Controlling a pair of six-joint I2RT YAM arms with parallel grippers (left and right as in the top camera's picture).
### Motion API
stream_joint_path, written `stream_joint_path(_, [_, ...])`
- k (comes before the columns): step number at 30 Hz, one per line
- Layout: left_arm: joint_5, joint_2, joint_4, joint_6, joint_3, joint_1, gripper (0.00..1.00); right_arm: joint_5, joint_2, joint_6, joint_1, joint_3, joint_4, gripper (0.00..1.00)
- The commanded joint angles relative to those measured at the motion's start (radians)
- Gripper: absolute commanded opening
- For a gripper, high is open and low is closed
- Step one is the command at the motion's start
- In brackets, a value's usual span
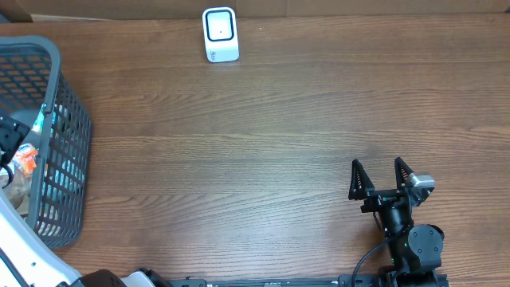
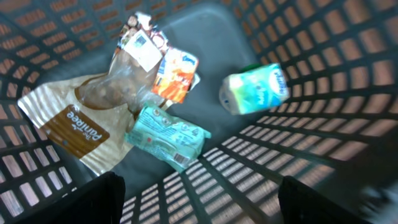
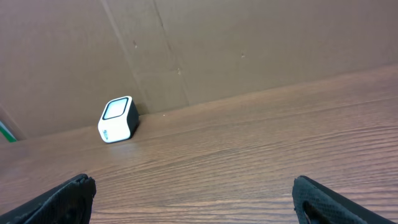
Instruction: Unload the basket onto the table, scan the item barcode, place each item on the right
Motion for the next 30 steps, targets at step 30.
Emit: stream_joint_path(30, [-0.036,-0.005,0.417,0.082,-0.446,-0.045,0.87,0.001,-0.011,-0.001,-0.004,-0.011,0.005,1.00])
